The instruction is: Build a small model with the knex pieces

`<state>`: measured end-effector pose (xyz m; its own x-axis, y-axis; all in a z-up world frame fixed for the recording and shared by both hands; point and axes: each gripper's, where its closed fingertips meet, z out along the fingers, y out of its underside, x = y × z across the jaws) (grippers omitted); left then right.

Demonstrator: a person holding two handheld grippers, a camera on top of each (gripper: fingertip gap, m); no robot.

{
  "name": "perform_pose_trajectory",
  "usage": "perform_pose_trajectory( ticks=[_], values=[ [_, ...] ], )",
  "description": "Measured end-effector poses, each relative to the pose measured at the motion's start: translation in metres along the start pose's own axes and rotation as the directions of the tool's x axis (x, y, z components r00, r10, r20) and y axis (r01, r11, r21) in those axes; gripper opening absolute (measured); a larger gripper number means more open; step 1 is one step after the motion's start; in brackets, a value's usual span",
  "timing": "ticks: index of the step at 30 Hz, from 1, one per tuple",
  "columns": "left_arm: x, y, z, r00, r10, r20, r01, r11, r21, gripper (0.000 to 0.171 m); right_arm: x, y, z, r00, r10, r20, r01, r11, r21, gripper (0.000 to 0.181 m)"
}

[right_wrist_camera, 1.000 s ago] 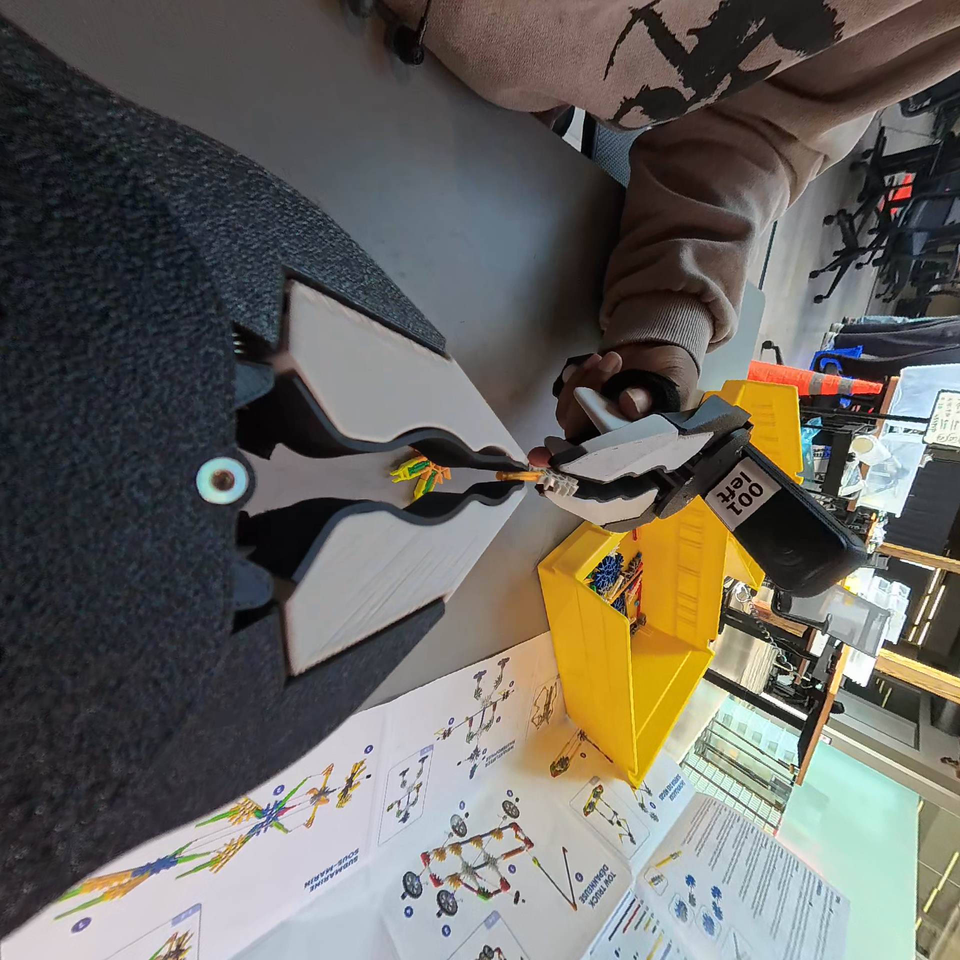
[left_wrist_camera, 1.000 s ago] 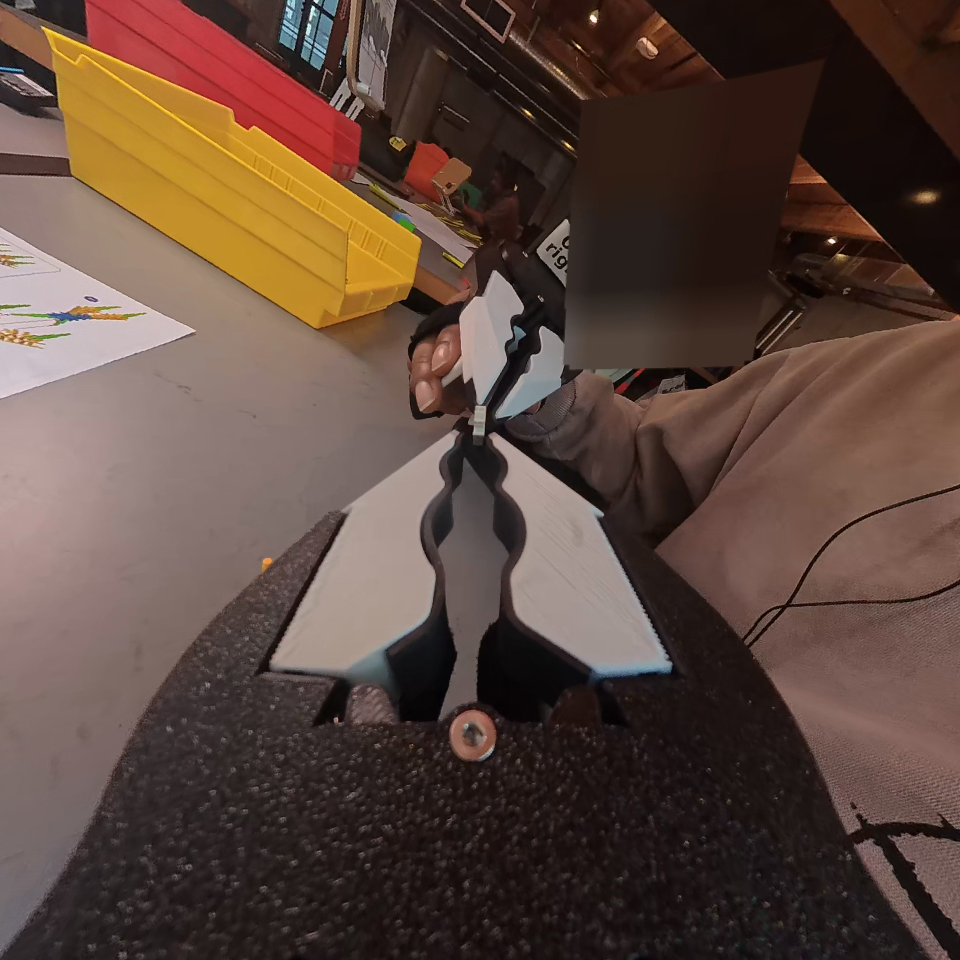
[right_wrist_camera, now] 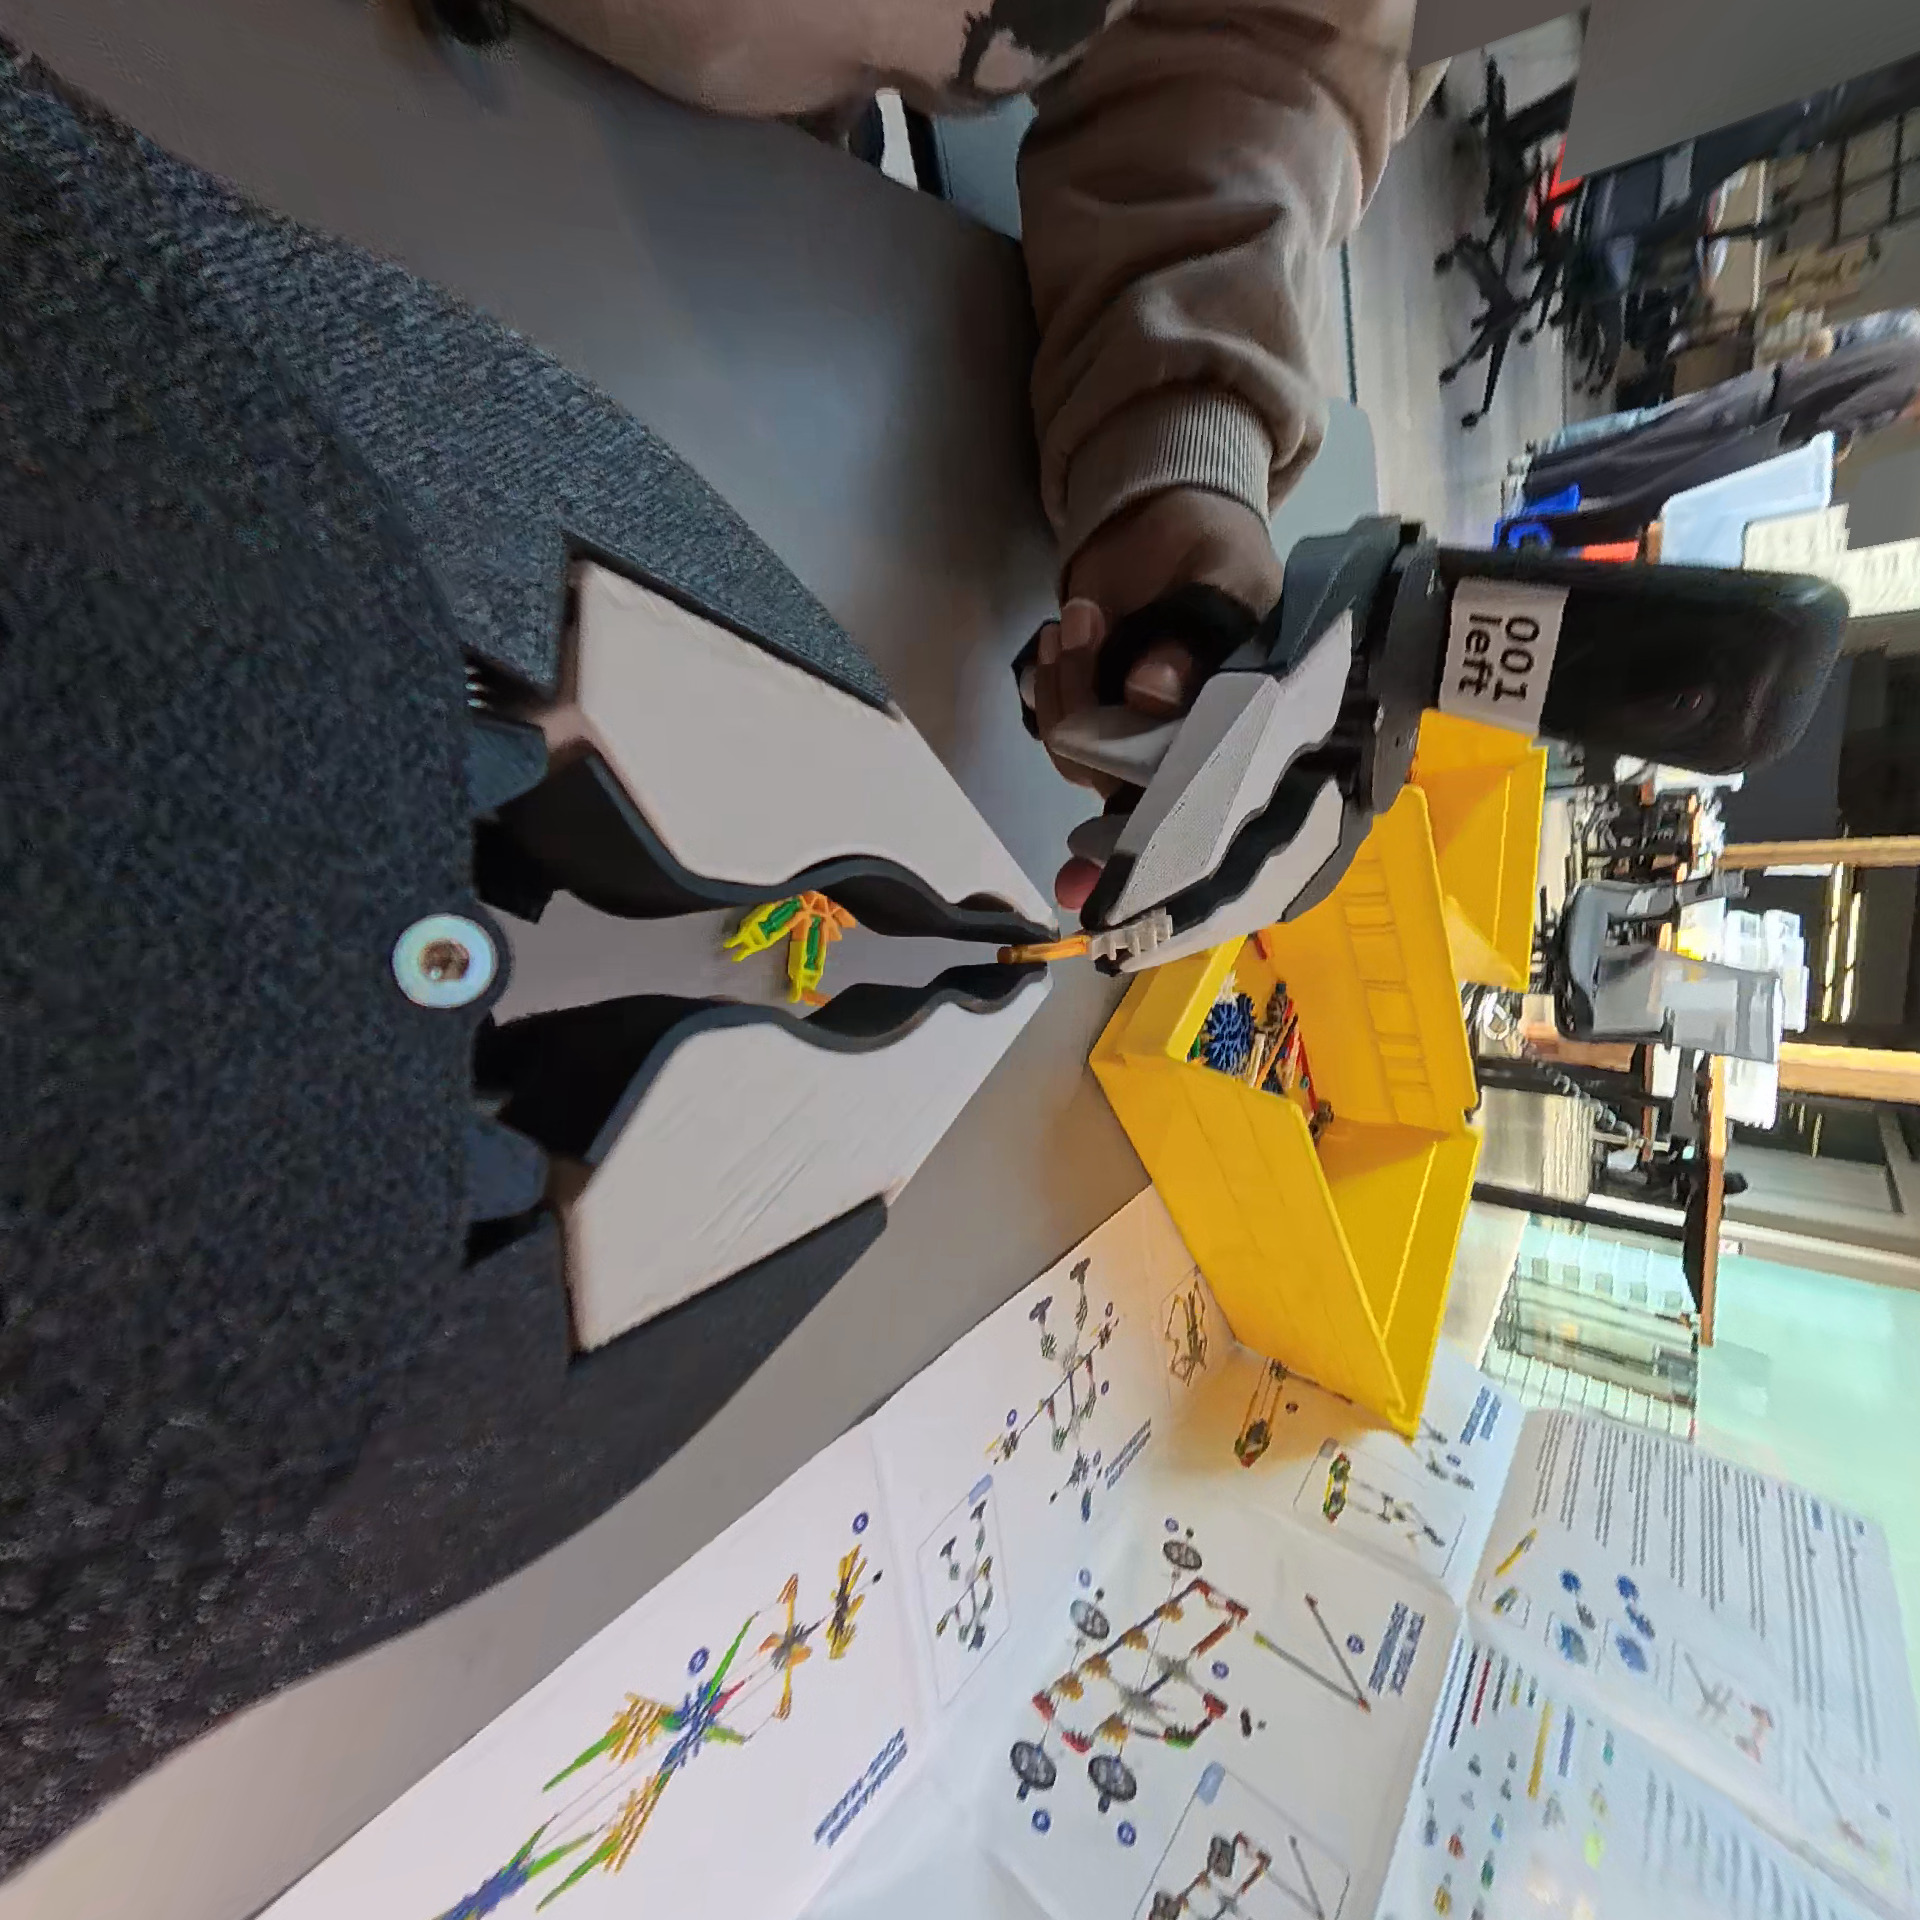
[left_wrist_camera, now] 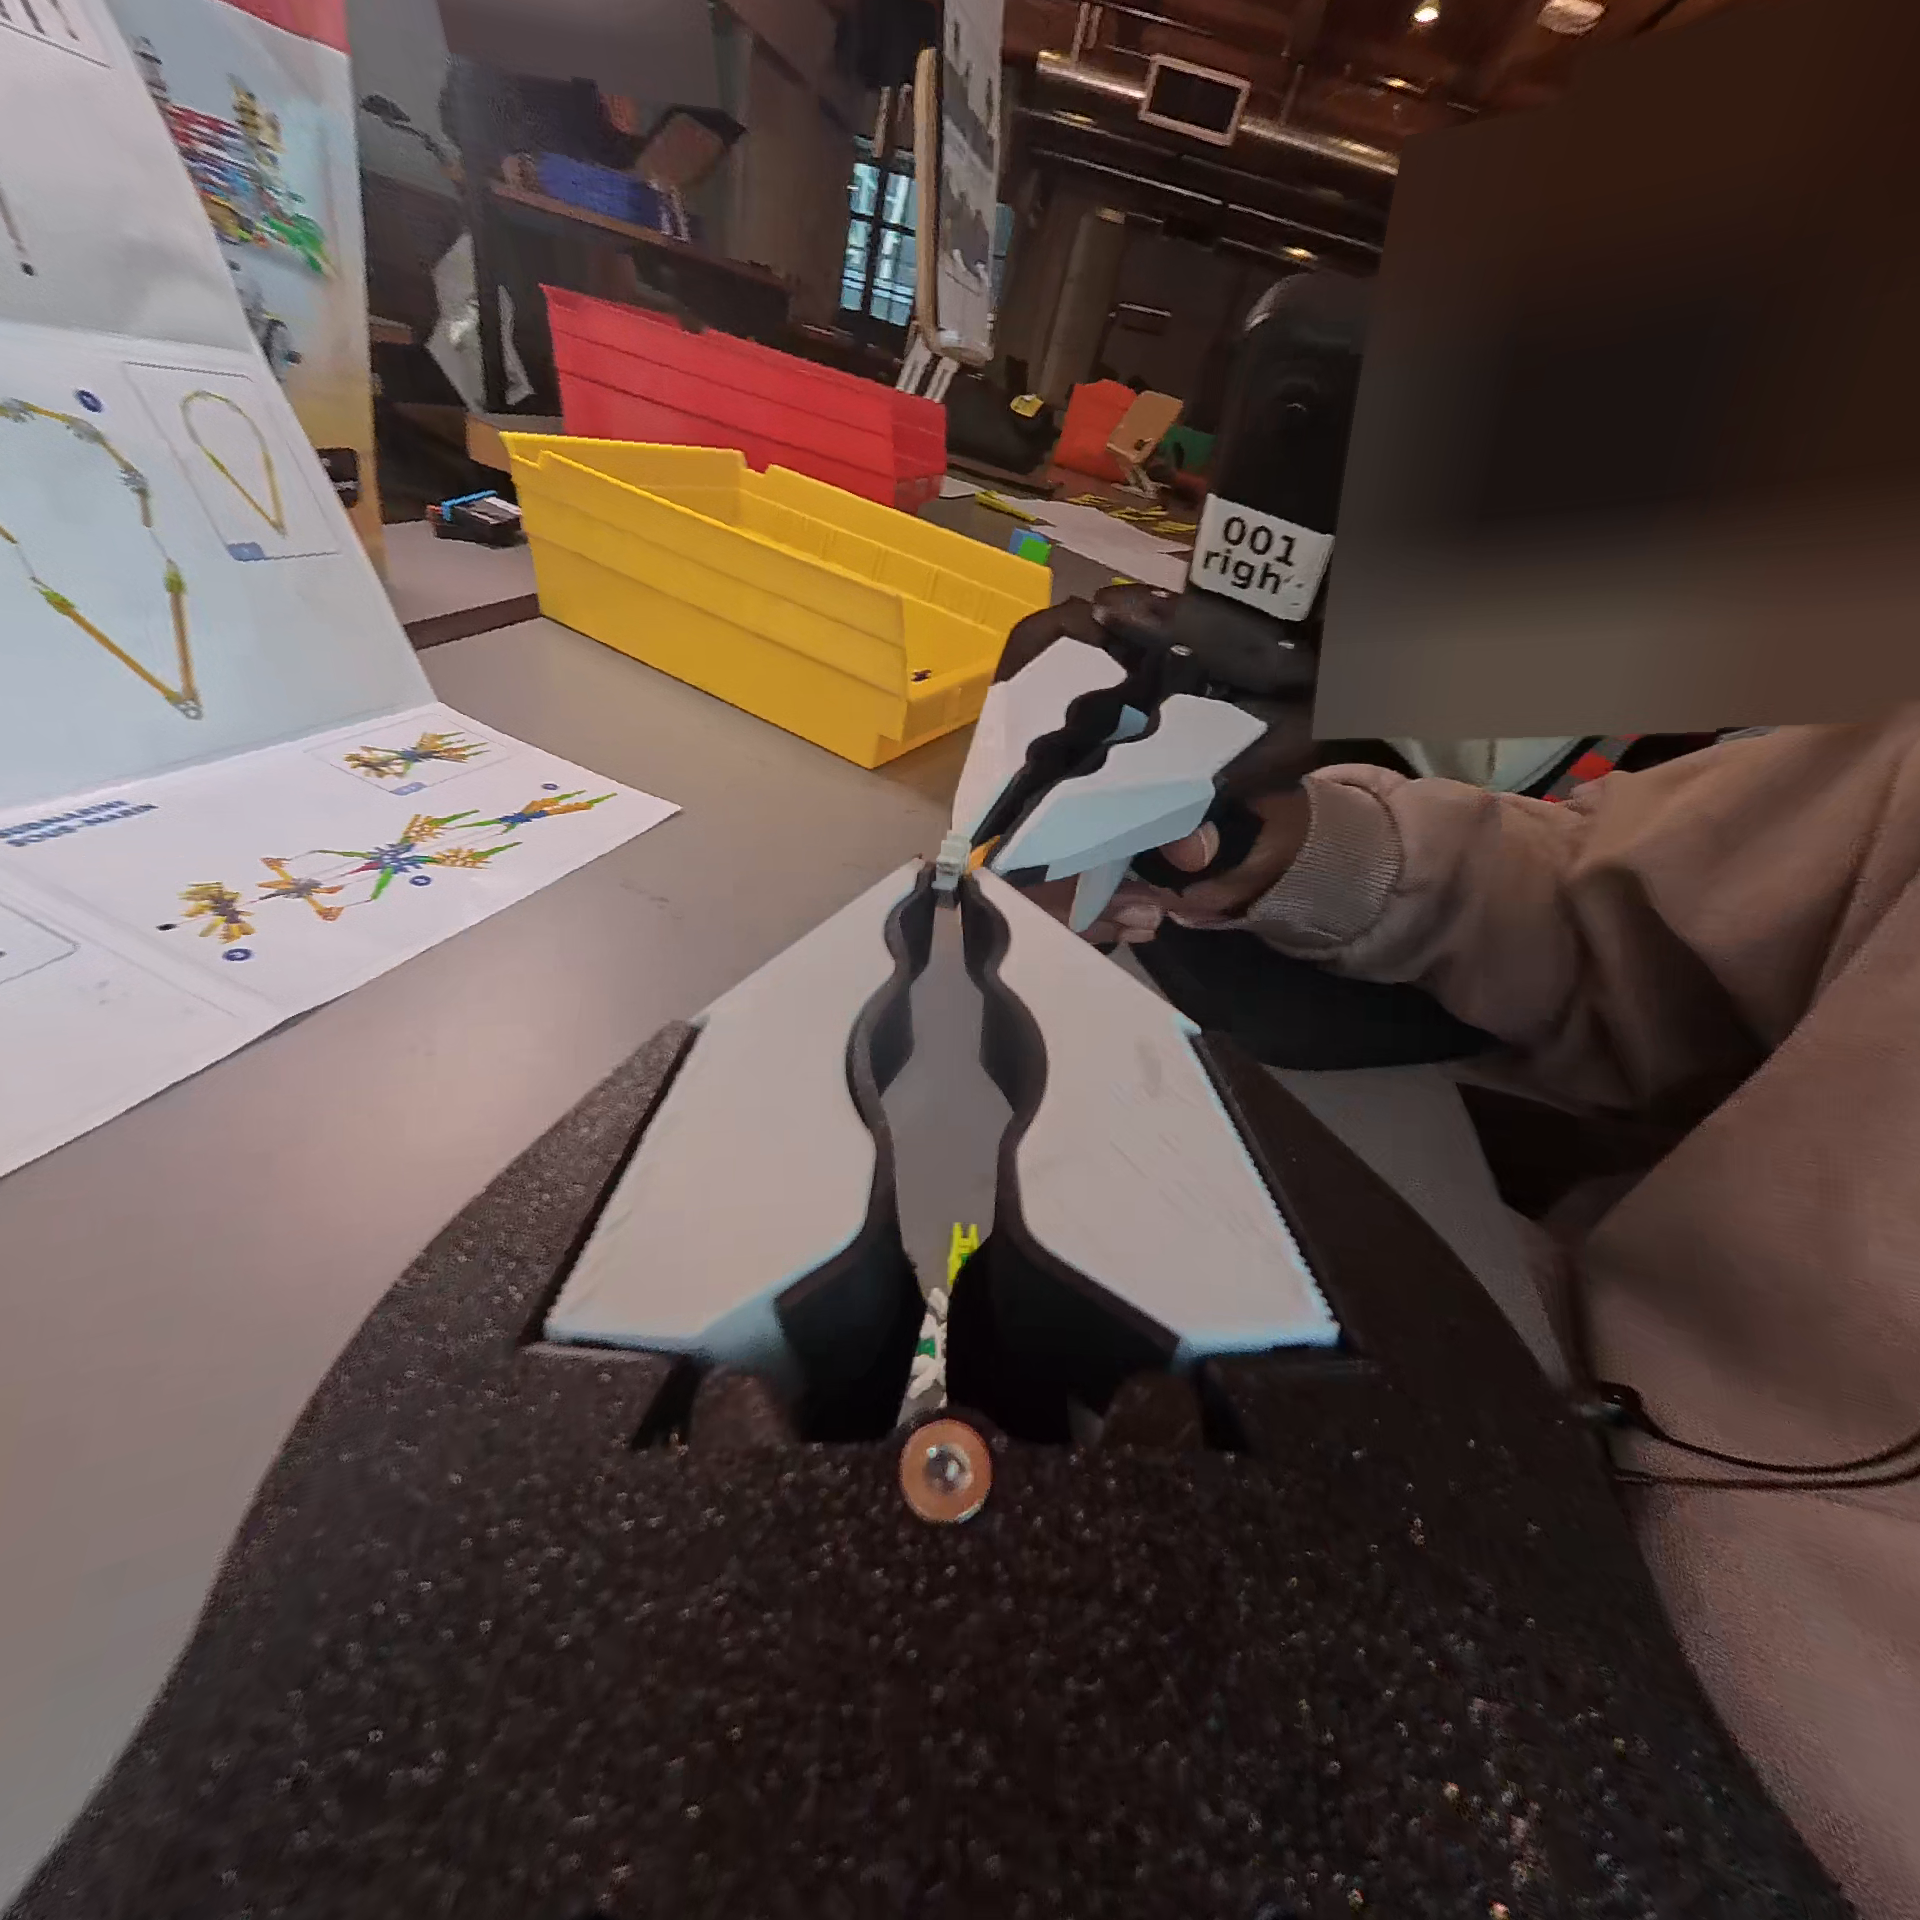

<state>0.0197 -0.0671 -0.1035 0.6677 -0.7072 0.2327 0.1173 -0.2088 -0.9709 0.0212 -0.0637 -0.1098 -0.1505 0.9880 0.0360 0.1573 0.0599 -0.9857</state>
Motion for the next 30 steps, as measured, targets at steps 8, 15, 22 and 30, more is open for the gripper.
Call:
perform_pose_trajectory(
  ticks=[8, 15, 22, 30],
  values=[
    [-0.043, 0.022, 0.004, 0.898, 0.266, 0.351, -0.198, 0.956, -0.217, 0.003, 0.023, 0.029, 0.022, 0.925, -0.198, -0.324, 0.125, 0.964, -0.234, 0.001],
    [-0.055, 0.038, 0.009, 0.947, 0.083, 0.309, -0.009, 0.973, -0.233, 0.003, 0.031, 0.042, 0.024, 0.908, -0.276, -0.315, 0.177, 0.935, -0.308, 0.001],
    [-0.083, 0.016, -0.04, 0.949, -0.109, 0.296, 0.146, 0.984, -0.104, 0.003, 0.046, 0.009, -0.006, 0.919, -0.212, -0.332, 0.161, 0.972, -0.173, 0.001],
    [-0.05, 0.022, -0.017, 0.98, -0.079, 0.182, 0.104, 0.985, -0.135, 0.007, 0.223, 0.013, -0.237, 0.339, -0.25, -0.907, 0.054, 0.968, -0.247, 0.002]
  ],
)
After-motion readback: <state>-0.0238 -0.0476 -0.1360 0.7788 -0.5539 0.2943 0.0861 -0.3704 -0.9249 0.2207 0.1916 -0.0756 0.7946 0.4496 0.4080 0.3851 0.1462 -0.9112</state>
